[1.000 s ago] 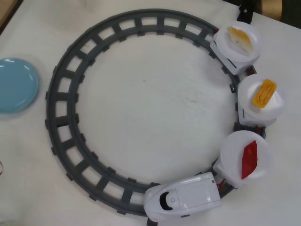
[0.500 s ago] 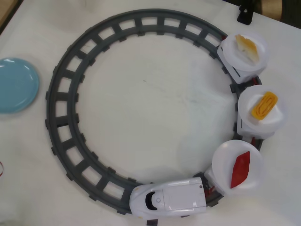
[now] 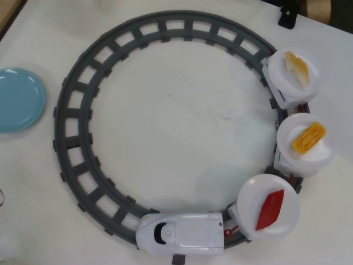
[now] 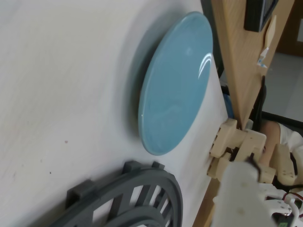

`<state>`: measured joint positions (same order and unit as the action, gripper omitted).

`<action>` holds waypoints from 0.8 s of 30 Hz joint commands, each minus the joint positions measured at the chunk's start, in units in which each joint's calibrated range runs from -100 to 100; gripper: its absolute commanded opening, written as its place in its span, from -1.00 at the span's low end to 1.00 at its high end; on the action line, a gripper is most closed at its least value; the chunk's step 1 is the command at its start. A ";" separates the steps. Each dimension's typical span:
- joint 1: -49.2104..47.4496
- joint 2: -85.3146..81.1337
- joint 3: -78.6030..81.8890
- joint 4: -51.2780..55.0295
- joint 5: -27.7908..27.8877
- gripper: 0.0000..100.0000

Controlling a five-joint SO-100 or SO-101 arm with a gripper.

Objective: Pick up the sushi from the Shinkansen and put it on the blue dish

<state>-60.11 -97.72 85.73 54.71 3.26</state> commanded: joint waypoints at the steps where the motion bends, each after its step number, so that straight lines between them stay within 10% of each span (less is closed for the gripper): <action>1: 0.08 0.13 -1.87 -1.08 -0.23 -0.58; 24: 11.79 25.35 -38.48 -7.11 0.04 -0.57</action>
<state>-49.73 -79.25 58.01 49.24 3.26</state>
